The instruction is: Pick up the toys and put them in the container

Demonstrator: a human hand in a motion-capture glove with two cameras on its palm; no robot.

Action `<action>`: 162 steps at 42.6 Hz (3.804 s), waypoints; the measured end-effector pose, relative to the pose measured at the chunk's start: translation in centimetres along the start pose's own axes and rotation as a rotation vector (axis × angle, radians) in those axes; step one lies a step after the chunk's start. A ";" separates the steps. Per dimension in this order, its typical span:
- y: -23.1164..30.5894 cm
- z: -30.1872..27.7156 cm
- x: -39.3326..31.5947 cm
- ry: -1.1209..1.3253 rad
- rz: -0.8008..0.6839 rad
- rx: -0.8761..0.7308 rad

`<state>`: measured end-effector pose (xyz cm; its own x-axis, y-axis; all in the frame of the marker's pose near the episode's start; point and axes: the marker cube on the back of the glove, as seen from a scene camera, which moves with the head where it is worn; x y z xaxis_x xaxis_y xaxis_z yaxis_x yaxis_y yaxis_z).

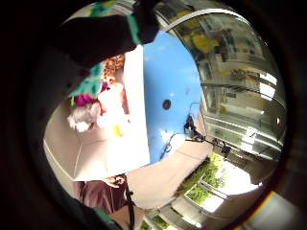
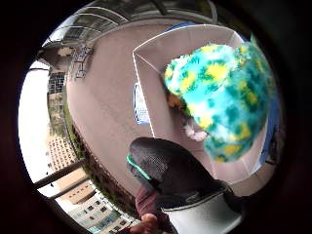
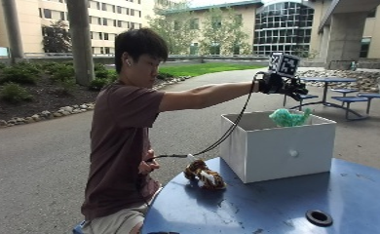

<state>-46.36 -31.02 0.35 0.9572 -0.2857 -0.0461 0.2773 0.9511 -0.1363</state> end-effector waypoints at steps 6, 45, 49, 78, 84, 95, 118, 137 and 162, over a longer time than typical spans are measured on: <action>0.1 -0.2 -1.0 -0.036 -0.024 0.001; 29.5 7.9 24.5 0.044 -0.130 0.051; 30.6 15.3 24.9 0.075 -0.216 0.015; 25.5 37.2 17.8 -0.012 -0.343 0.355; 23.4 36.1 17.1 -0.029 -0.254 0.467; 24.6 30.9 20.3 -0.077 -0.244 0.216; 27.7 6.5 27.3 0.108 -0.050 0.373; 17.6 -2.8 13.8 0.104 -0.130 0.413; 3.6 0.5 -2.1 0.075 -0.074 -0.041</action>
<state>-47.32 -26.90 0.44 0.9250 -0.3643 -0.1077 0.3417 0.9218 -0.1828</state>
